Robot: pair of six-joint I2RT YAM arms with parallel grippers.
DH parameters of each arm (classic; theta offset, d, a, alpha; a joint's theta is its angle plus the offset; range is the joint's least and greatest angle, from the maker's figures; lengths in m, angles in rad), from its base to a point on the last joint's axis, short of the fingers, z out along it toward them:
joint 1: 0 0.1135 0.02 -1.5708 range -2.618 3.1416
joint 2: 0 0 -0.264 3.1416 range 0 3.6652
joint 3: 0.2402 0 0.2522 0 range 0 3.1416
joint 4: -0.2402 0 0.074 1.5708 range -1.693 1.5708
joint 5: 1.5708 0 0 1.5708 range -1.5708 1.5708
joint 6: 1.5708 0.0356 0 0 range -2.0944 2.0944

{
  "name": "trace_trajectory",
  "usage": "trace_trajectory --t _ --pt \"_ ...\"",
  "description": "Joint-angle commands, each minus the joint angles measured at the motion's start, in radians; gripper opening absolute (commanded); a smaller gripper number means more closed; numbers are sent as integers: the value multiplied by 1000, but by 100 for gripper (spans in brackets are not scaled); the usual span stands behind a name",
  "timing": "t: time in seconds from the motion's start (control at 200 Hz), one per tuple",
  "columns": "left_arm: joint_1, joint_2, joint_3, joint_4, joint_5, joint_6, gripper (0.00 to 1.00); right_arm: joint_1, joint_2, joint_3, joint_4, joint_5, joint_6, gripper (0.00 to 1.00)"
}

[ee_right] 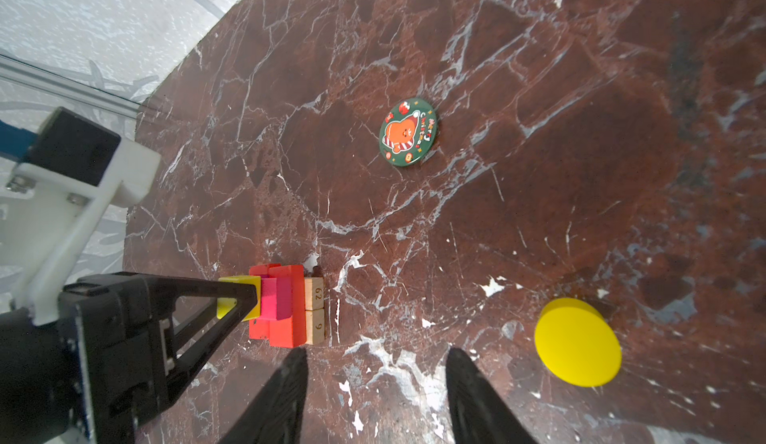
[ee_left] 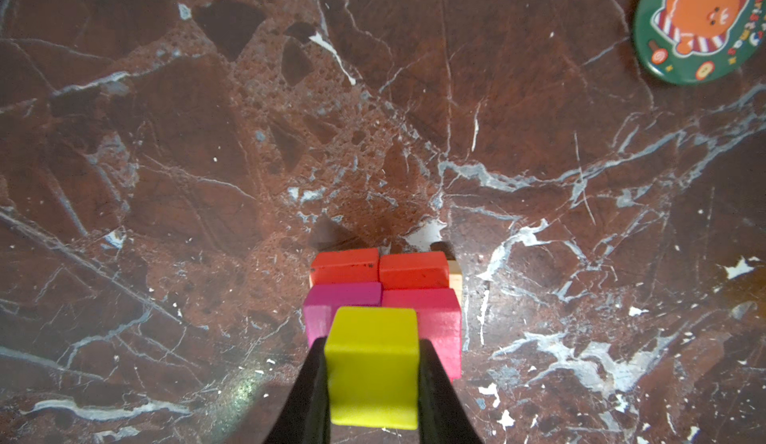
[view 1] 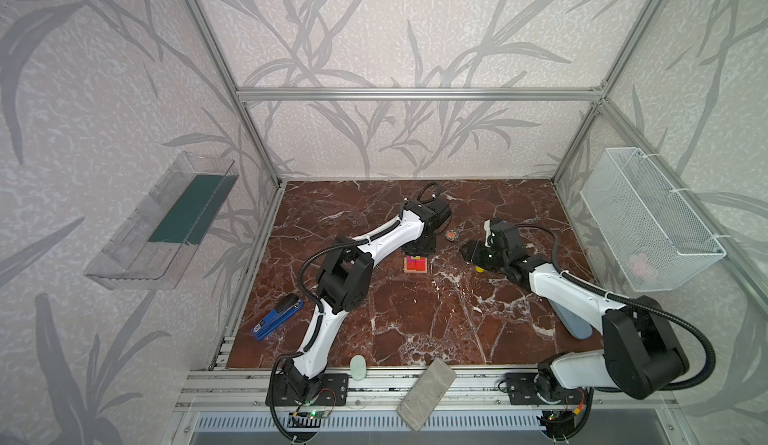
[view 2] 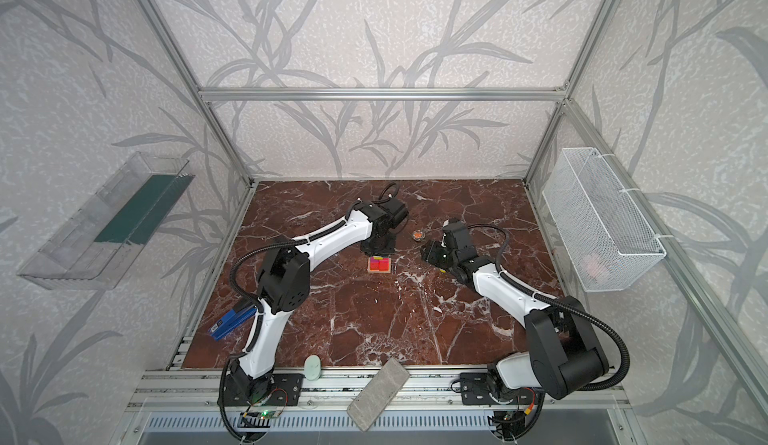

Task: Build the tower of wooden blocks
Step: 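Lower the yellow cube onto the magenta cubes with the left gripper, then open the left gripper and release the yellow cube on the stack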

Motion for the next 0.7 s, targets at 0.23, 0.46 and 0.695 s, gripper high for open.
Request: trace_trajectory --t 0.23,0.46,0.695 --pt "3 21 20 -44 -21 -10 30 -9 0 -11 13 -11 -4 55" --pt "3 22 20 -43 -20 -9 31 -11 2 -12 12 -9 -6 55" --pt "3 20 26 -47 -19 -8 36 -11 5 -12 14 -13 -5 55"
